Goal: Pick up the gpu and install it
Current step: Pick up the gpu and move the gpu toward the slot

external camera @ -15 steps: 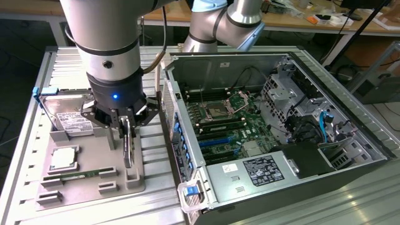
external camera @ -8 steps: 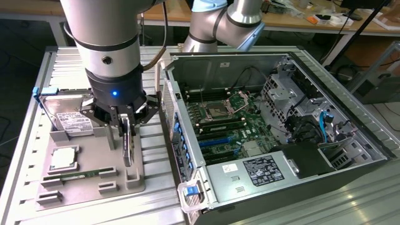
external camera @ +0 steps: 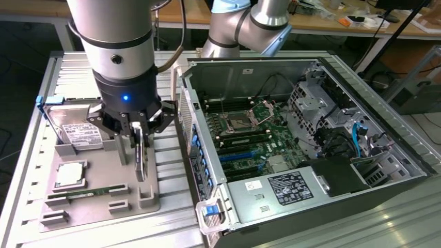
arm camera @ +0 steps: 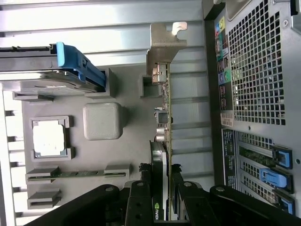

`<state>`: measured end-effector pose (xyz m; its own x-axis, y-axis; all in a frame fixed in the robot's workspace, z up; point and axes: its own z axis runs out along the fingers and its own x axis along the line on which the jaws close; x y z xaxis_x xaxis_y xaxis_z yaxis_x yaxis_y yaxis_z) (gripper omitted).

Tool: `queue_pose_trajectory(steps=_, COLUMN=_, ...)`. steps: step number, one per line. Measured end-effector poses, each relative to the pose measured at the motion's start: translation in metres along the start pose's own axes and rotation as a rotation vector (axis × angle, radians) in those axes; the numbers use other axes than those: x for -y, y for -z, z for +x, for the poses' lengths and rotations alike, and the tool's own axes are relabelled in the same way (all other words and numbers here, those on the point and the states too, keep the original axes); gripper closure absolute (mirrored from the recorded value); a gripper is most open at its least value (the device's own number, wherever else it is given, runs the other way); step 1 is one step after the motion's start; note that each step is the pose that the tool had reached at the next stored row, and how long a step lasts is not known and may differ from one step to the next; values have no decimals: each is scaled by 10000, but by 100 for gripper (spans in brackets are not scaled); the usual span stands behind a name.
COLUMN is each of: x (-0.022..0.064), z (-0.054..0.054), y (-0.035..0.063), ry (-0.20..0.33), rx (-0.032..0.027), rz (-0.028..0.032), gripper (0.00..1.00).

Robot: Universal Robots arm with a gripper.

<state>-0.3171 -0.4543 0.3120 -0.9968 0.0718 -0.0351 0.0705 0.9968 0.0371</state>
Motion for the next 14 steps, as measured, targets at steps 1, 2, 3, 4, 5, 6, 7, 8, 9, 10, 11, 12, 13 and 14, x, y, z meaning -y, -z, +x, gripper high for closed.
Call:
queue_pose_trajectory(steps=1, x=0, z=0, y=10, ry=0, rx=-1, rz=1, gripper=73)
queue_pose_trajectory(steps=2, x=-1, z=-1, y=19, ry=0, rx=-1, rz=1, gripper=73)
queue_pose_trajectory(steps=3, x=-1, z=-1, y=27, ry=0, rx=-1, rz=0, gripper=73)
queue_pose_trajectory(steps=4, x=-1, z=-1, y=33, ry=0, rx=-1, rz=0, gripper=73)
queue_pose_trajectory(steps=5, x=-1, z=-1, y=40, ry=0, rx=-2, rz=0, gripper=73)
queue_pose_trajectory(steps=6, x=-2, z=-1, y=45, ry=0, rx=-3, rz=0, gripper=73)
queue_pose_trajectory(steps=7, x=-2, z=-2, y=50, ry=0, rx=-3, rz=1, gripper=73)
queue_pose_trajectory(steps=8, x=-3, z=-2, y=64, ry=0, rx=-4, rz=1, gripper=73)
queue_pose_trajectory(steps=9, x=-3, z=-3, y=78, ry=0, rx=-4, rz=1, gripper=73)
queue_pose_trajectory(steps=10, x=-3, z=-3, y=86, ry=0, rx=-3, rz=0, gripper=73)
queue_pose_trajectory(steps=11, x=-3, z=-3, y=94, ry=0, rx=-4, rz=1, gripper=73)
queue_pose_trajectory(steps=12, x=-4, z=-4, y=102, ry=0, rx=-4, rz=1, gripper=73)
queue_pose_trajectory(steps=13, x=-4, z=-4, y=110, ry=0, rx=-4, rz=0, gripper=73)
queue_pose_trajectory(steps=14, x=-4, z=-4, y=120, ry=0, rx=-4, rz=1, gripper=73)
